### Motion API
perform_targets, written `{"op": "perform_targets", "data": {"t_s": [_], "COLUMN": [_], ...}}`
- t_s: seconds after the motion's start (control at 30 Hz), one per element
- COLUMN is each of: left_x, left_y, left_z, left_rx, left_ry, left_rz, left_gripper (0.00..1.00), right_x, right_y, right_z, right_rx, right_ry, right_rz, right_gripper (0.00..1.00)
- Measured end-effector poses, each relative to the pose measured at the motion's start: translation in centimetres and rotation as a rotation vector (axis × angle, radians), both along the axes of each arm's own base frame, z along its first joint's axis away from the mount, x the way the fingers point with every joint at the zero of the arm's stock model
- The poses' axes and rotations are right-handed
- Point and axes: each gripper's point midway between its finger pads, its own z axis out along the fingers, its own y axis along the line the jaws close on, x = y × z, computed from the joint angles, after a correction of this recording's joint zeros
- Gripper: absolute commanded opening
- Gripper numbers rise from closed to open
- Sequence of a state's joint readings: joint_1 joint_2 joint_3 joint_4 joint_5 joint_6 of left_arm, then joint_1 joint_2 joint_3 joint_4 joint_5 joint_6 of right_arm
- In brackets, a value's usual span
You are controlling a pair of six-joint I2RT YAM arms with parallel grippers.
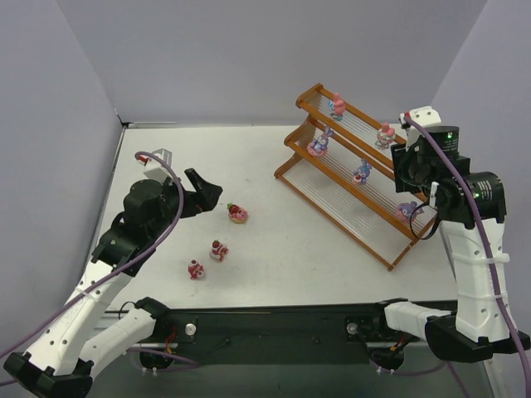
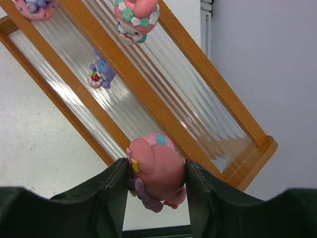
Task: Place and organize the plastic toys onto the shelf
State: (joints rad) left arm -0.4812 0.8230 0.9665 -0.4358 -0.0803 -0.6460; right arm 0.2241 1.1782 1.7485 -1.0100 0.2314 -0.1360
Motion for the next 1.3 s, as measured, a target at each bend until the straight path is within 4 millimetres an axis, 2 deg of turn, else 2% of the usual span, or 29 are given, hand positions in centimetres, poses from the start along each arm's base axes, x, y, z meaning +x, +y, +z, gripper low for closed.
{"op": "perform_targets", "data": {"t_s": [0.33,0.5,0.63,1.1,1.3], "left_x": [0.3,0.5,0.9,1.7,2.3], "left_y": [-0.3,-0.2,-0.2,-0.4,-0.3], "left_z": [-0.4,-1.0,-1.5,-3.1,-2.6], "left_rx": [-0.004,0.011,0.026,0.088,0.120], "left_ry": [-0.002,0.007,0.019,0.049,0.036], "left_rz": [-0.020,-0.023,-0.025,-0.040,-0.036], "left_gripper": [0.97,0.97,0.97,0.97,0.97], "right_x": [1.0,2.1,2.5,2.5,3.3], "right_y": [-3.4,-3.8,-4.6,-6.2,-6.5], "right_z": [-0.3,-0.8,-1.3,-1.6,-2.6], "right_rx": [-0.048,-0.056,-0.060,-0.067,-0.058], "right_ry": [0.051,0.080,0.103,0.115,0.147], "right_rz": [-0.006,0.010,-0.011,-0.052,-0.058], "right_gripper": [0.01,0.02,0.09,0.09,0.09]}}
